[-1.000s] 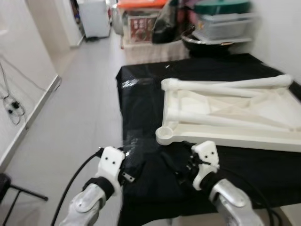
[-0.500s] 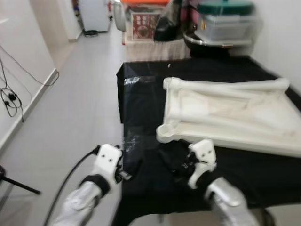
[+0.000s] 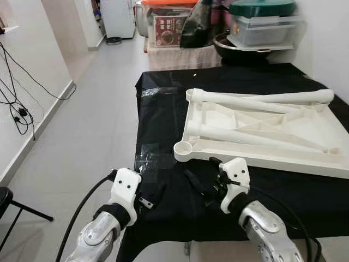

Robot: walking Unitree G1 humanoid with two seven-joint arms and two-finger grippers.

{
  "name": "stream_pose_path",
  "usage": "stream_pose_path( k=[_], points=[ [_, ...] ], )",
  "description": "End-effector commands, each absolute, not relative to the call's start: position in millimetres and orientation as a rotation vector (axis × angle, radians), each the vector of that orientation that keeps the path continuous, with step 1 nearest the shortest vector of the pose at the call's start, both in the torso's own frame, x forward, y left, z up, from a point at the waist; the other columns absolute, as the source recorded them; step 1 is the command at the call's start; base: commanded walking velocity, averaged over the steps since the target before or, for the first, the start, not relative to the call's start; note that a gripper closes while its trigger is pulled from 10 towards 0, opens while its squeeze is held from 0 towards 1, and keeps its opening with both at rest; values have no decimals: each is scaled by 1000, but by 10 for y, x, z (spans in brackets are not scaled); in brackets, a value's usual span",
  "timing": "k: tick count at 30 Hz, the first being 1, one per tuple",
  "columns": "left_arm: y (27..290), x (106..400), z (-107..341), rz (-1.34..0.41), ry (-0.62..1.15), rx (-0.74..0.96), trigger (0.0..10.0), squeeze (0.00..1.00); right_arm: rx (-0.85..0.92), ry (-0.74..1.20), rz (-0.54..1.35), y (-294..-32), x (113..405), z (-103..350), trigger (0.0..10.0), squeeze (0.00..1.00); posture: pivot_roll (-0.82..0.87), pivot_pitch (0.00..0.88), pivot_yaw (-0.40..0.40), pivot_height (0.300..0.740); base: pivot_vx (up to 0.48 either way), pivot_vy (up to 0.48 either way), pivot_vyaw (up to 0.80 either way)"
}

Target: Building children table

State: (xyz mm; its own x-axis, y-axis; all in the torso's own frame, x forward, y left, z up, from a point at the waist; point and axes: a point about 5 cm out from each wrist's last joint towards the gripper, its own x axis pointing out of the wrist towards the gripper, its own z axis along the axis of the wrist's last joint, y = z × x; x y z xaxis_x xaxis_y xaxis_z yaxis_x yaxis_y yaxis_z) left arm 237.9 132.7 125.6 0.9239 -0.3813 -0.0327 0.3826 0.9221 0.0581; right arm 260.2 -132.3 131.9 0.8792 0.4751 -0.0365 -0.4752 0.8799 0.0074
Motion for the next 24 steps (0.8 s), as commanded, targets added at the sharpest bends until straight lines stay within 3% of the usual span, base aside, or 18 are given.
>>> stream_pose_path(
  k=[1, 14, 18, 24],
  points=[
    [1345, 2376, 1268, -395, 16, 64, 10000, 0, 22, 71, 468, -1380, 2601, 1261, 10000, 0, -7, 41, 5, 740, 247, 0, -800],
    [1383, 2424, 1451, -381, -48, 72, 10000, 0, -5, 9, 518, -1386, 2669, 1422, 10000, 0, -5, 52, 5, 740, 315, 0, 217],
    [1351, 2400, 1439, -387, -45, 69, 10000, 0, -33, -25, 592, -1422, 2684, 1540, 10000, 0, -1, 55, 8, 740, 0, 0, 0],
    [1283, 2315, 1361, -441, -4, 70, 10000, 0, -276, -52, 829, -1694, 2766, 1940, 10000, 0, -1, 59, 10, 740, 0, 0, 0]
  ],
)
